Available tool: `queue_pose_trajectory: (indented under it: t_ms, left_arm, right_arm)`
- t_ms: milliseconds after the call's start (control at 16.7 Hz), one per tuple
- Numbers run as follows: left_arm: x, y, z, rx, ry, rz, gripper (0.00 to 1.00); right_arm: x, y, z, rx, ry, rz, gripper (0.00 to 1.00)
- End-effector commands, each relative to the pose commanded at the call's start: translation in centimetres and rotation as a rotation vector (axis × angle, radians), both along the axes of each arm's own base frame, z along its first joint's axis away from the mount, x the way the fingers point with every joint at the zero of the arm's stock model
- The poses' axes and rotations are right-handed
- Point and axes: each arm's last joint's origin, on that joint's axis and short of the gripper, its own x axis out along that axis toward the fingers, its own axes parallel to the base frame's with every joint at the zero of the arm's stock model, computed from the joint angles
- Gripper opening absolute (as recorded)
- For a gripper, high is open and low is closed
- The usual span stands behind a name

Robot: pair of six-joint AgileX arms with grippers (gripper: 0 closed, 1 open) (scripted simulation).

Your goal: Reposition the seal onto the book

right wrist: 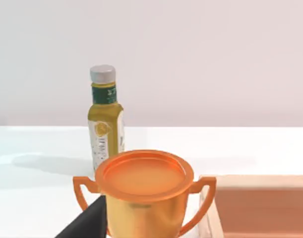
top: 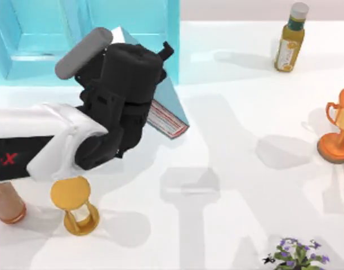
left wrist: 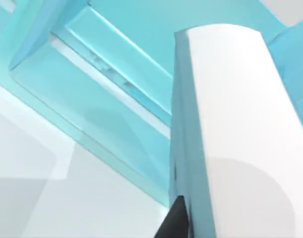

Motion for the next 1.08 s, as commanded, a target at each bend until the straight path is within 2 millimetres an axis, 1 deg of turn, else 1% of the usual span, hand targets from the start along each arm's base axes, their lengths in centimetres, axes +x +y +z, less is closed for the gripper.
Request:
queue_pose_trajectory:
  t_ms: [120,240,360,480,600,720,1020,1080]
  left_arm:
    - [-1.2,-2.9,-1.6,-0.198,-0.021,0.064,0.00]
    - [-2.6,-5.3,-3.0,-0.380,-0.041,0.120,0.00]
    - [-4.0,-7.3,-4.2,-0.536,-0.061,0.165,0.00]
    - [-5.3,-8.7,-5.1,-0.659,-0.079,0.199,0.00]
    - [-6.2,-9.6,-5.8,-0.748,-0.093,0.223,0.00]
    - [-6.8,-10.1,-6.1,-0.802,-0.103,0.237,0.00]
    - [-7.0,-10.2,-6.2,-0.819,-0.105,0.241,0.00]
    - [-7.0,-10.0,-6.4,-0.806,-0.100,0.244,0.00]
  right_arm:
    - [0.0,0.0,0.0,0.000,0.000,0.000,1.00]
    - [0.0,0.0,0.0,0.000,0.000,0.000,1.00]
    - [0.0,0.0,0.0,0.000,0.000,0.000,1.00]
    - [0.0,0.0,0.0,0.000,0.000,0.000,1.00]
    - [0.0,0.0,0.0,0.000,0.000,0.000,1.00]
    - [0.0,0.0,0.0,0.000,0.000,0.000,1.00]
    - [0.0,0.0,0.0,0.000,0.000,0.000,1.00]
    - [0.0,0.0,0.0,0.000,0.000,0.000,1.00]
